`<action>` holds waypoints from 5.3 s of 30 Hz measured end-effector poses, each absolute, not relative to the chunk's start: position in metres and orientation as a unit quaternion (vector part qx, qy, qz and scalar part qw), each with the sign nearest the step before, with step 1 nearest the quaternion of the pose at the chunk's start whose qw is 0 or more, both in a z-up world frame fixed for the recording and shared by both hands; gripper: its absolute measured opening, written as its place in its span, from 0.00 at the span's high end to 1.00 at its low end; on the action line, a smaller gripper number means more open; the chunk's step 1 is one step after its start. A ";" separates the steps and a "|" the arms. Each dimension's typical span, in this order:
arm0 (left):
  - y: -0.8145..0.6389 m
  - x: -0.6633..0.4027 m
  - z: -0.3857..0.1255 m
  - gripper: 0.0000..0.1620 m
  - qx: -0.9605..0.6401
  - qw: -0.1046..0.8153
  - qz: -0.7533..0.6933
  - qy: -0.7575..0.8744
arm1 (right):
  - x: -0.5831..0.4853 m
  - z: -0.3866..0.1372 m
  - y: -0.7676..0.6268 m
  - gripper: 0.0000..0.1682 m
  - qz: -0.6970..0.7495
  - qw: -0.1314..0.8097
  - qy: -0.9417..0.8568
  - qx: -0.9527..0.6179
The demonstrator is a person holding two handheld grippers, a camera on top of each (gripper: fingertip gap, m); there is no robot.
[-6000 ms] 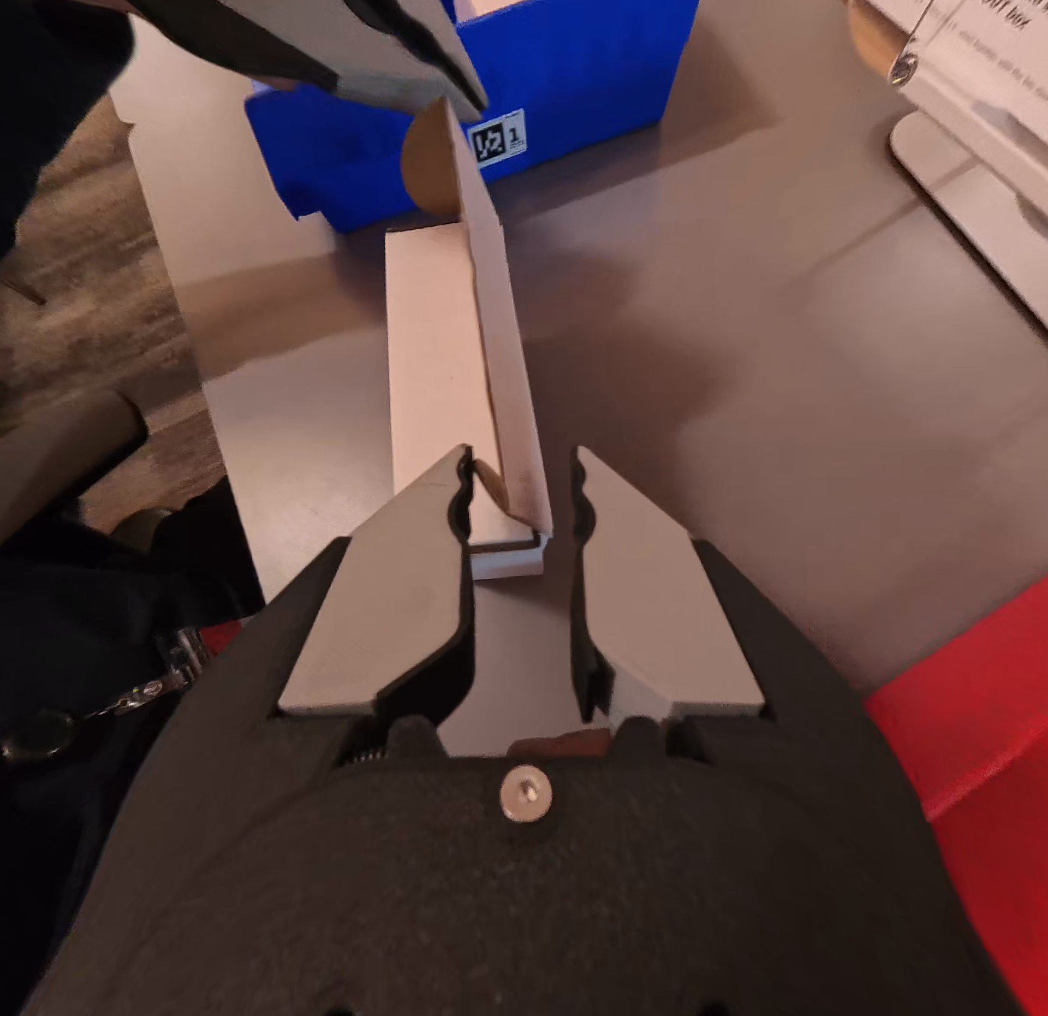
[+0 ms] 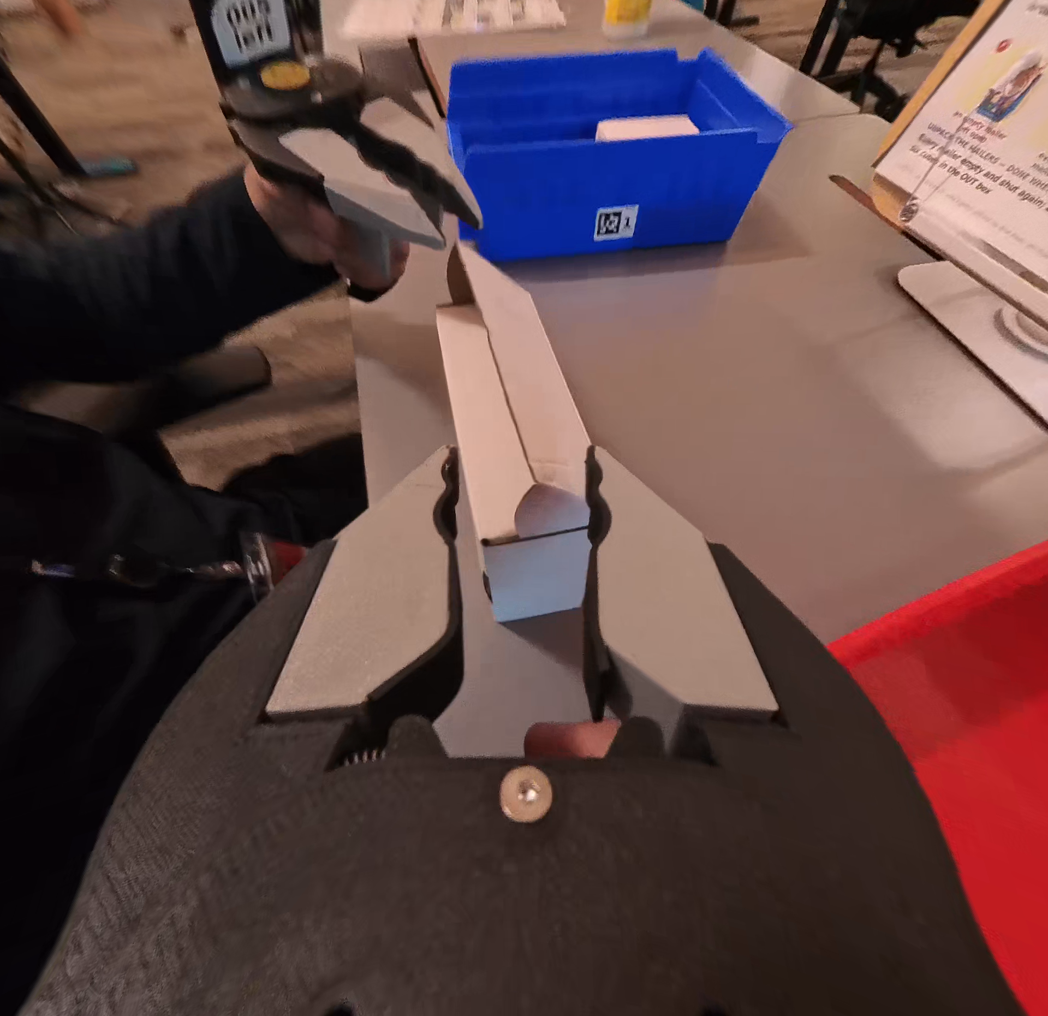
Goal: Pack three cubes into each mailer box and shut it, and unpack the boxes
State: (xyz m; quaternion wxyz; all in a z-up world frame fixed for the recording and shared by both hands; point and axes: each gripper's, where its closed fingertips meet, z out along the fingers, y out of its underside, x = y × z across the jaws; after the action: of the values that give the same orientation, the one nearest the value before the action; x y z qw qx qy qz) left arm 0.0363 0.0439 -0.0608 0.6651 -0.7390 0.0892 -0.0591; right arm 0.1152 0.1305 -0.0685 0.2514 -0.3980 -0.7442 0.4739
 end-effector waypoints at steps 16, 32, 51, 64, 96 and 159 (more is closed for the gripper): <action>0.058 0.031 -0.068 1.00 -0.792 0.591 -0.135 0.067 | 0.116 -0.070 0.135 1.00 0.526 0.167 -0.660 -0.510; 0.055 0.043 -0.061 1.00 -0.787 0.597 -0.102 0.120 | 0.107 -0.069 0.145 1.00 0.480 0.264 -0.672 -0.499; 0.042 0.055 -0.085 1.00 -0.815 0.527 -0.115 0.211 | 0.123 -0.091 0.130 1.00 0.433 0.222 -0.732 -0.477; 0.040 0.057 -0.098 1.00 -0.829 0.508 -0.144 0.183 | 0.122 -0.079 0.128 1.00 0.394 0.220 -0.762 -0.465; -0.015 -0.020 -0.036 0.87 -0.785 0.614 0.055 0.060 | 0.087 -0.144 0.109 0.60 0.078 0.134 -0.905 -0.396; 0.014 -0.042 -0.083 0.85 -0.815 0.580 -0.006 -0.006 | 0.106 -0.122 0.458 0.37 -0.275 0.310 -0.843 -0.343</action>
State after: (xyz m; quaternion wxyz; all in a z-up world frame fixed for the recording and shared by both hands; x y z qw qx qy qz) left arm -0.0418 0.0143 -0.0826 0.5801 -0.8145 -0.0059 -0.0057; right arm 0.1062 0.4579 -0.1218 0.3102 -0.3432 -0.8427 -0.2754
